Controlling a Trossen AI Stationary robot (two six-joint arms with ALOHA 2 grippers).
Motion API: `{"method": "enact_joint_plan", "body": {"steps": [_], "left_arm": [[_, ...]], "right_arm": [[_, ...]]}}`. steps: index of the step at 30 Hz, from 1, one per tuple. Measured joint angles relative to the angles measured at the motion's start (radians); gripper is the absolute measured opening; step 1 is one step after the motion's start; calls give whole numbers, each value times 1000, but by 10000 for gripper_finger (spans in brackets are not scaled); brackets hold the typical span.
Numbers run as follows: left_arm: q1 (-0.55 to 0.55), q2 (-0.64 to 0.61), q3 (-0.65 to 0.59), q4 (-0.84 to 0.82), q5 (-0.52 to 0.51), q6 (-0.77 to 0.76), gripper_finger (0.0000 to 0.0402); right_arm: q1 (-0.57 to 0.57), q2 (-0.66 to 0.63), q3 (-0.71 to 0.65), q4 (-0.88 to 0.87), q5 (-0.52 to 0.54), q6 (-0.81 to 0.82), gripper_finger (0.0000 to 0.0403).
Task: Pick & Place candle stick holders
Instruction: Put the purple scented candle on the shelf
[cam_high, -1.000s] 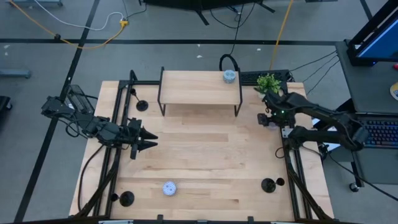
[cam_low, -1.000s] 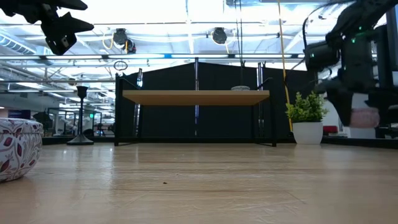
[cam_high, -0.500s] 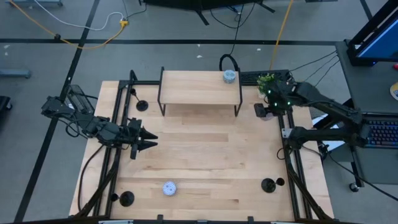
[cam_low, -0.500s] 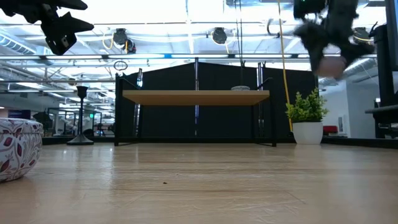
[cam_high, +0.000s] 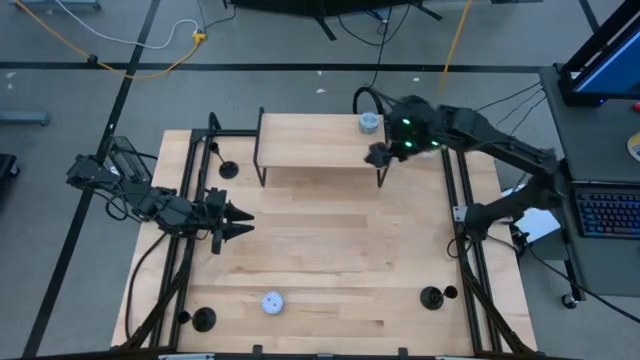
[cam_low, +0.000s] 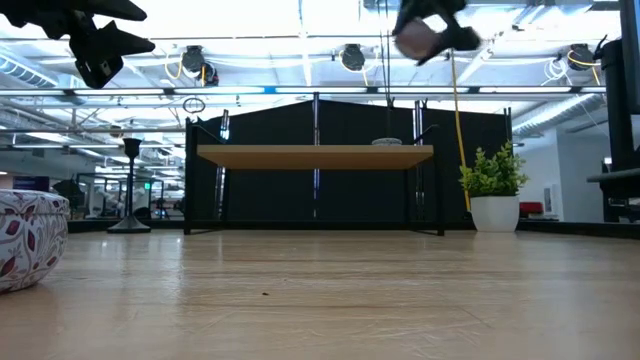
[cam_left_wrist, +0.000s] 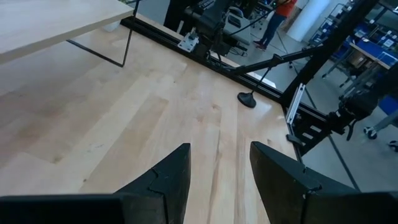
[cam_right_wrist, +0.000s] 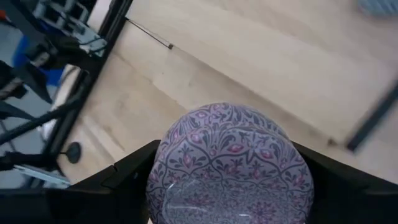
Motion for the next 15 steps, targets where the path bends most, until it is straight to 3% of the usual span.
{"method": "enact_joint_plan", "body": {"steps": [7, 15], "left_arm": [[0, 0, 0, 0, 0, -21, 170], [0, 0, 0, 0, 1, -21, 170]], "right_arm": [[-29, 214, 197, -85, 7, -139, 291], [-77, 379, 315, -212, 116, -246, 291]]}}
